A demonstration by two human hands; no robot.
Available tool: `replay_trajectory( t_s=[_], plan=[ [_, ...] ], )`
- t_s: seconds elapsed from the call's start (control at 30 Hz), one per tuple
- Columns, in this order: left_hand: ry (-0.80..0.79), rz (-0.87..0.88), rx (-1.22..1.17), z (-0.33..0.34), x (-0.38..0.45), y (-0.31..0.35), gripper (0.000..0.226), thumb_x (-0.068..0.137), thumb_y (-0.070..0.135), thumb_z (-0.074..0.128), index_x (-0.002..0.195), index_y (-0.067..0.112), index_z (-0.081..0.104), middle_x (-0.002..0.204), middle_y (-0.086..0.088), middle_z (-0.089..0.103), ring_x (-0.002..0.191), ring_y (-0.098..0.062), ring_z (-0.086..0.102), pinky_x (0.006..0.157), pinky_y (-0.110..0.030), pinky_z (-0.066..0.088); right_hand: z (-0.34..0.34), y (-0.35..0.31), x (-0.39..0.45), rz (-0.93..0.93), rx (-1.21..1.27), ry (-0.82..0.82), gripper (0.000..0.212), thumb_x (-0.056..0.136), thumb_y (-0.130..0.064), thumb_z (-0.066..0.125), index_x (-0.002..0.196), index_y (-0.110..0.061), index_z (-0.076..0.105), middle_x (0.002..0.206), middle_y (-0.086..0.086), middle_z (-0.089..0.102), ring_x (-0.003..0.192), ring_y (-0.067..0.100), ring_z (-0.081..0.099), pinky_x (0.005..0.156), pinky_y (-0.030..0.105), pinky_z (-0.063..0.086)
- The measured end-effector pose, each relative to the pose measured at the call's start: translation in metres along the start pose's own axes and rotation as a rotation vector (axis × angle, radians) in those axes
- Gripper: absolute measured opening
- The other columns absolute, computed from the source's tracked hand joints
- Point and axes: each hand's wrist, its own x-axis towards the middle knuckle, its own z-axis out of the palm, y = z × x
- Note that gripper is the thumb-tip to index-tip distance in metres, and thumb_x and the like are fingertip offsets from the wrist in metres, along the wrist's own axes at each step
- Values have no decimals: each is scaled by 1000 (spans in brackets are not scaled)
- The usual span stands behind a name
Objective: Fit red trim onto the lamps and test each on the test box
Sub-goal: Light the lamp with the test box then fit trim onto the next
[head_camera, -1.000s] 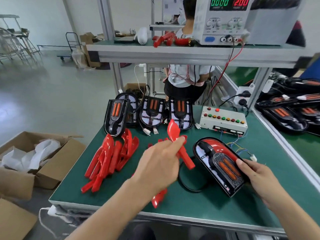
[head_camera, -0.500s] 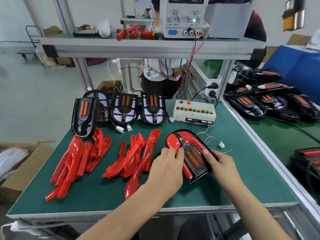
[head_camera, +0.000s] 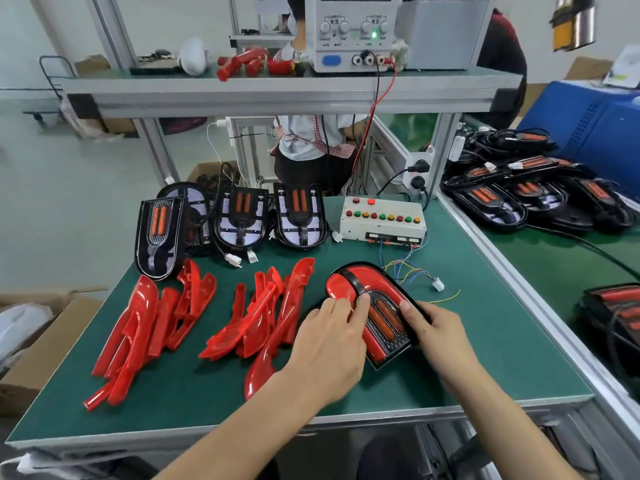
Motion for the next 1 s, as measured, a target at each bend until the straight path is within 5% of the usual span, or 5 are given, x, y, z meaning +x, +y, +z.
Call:
replay_trajectory(
  t_s=[0.23, 0.4, 0.57, 0.83, 1.0],
  plan=[
    [407, -445, -786, -9, 0, -13, 59, 87, 61, 50, 136, 34, 35, 93, 16, 46, 86, -2, 51, 75, -16, 41, -2, -4, 0, 76, 148, -37, 21, 101, -33, 61, 95, -26, 80, 92, 10, 80, 81, 21, 76, 75, 40, 62],
    [128, -694, -1264, -13, 17, -30, 76, 89, 61, 66, 148, 25, 36, 130, 8, 56, 104, -2, 63, 98, -33, 55, -6, -10, 1, 60, 157, -79, 25, 102, -28, 61, 101, -10, 78, 95, 11, 80, 84, 21, 76, 77, 33, 63],
    [-139, -661, -1876, -12, 19, -36, 59, 85, 40, 74, 134, 11, 57, 119, -9, 75, 111, -26, 72, 99, -48, 56, -5, -17, 0, 25, 148, -144, 23, 102, -26, 60, 103, -11, 78, 95, 10, 80, 84, 20, 76, 70, 21, 57],
    [-7, -679, -1917, -6, 15, -28, 66, 78, 40, 78, 131, 8, 57, 124, -12, 72, 111, -31, 72, 92, -47, 59, -7, -14, 3, -50, -105, -114, 25, 101, -37, 60, 123, -28, 69, 108, -14, 77, 100, 5, 73, 91, 28, 56],
    [66, -712, -1843, -3, 17, -16, 52, 83, 34, 75, 125, 9, 58, 115, -8, 76, 105, -28, 74, 77, -33, 63, 2, -12, -11, -303, -459, 182, 42, 95, -52, 59, 128, -26, 65, 119, -13, 59, 115, 6, 54, 102, 22, 39]
  ],
)
